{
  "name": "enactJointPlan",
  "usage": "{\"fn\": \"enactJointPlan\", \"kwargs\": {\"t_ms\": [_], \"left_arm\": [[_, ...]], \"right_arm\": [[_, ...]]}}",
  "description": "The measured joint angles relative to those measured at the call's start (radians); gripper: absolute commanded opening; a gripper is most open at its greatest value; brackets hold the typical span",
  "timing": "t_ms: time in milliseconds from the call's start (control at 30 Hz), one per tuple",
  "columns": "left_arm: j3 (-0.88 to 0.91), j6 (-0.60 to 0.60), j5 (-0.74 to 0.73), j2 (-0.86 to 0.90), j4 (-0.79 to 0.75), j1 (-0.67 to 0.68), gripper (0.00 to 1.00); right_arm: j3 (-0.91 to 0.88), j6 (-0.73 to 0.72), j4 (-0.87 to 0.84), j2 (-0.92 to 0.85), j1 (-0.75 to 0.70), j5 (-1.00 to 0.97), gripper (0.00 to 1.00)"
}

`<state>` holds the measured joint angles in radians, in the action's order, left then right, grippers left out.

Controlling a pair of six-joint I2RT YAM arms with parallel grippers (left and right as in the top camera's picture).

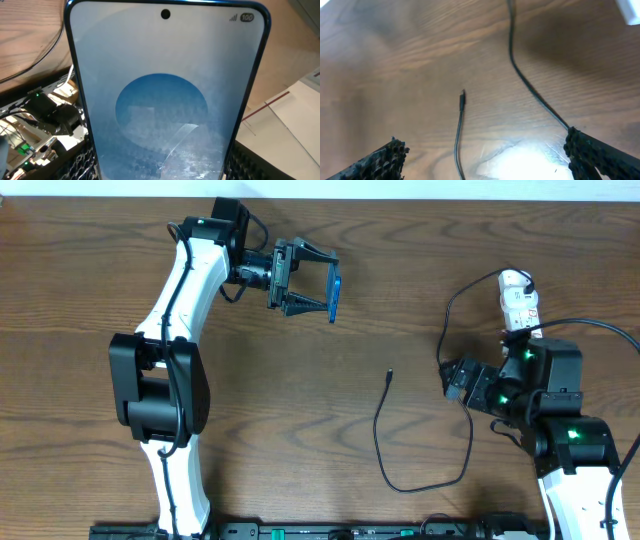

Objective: Plug charger to phone and switch on socket
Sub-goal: 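Move the right gripper toward the phone held by the left gripper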

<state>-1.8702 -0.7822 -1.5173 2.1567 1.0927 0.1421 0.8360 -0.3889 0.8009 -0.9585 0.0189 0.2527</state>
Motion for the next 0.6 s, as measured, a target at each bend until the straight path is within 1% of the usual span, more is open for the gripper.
{"fn": "enactJointPlan", "kwargs": {"t_ms": [200,367,500,600], "left_arm": [[0.000,0.000,0.000,0.000,0.000,0.000,0.69],[0.000,-0.004,0.000,0.000,0.000,0.000,0.70],[0.000,-0.007,0.000,0.000,0.000,0.000,0.69],[0.000,-0.007,0.000,0.000,0.000,0.000,0.70]], "right_arm": [[0.025,0.043,0.096,-0.021,0.000,0.015,0.99],[0.166,0.061,0.237,-0.102,0.018,-0.033,0.99],[0.312,0.079,0.315,-0.186,0.094,-0.071,0.99],[0.397,0.085,0.337,-0.240,0.163,-0.105,0.98]]}}
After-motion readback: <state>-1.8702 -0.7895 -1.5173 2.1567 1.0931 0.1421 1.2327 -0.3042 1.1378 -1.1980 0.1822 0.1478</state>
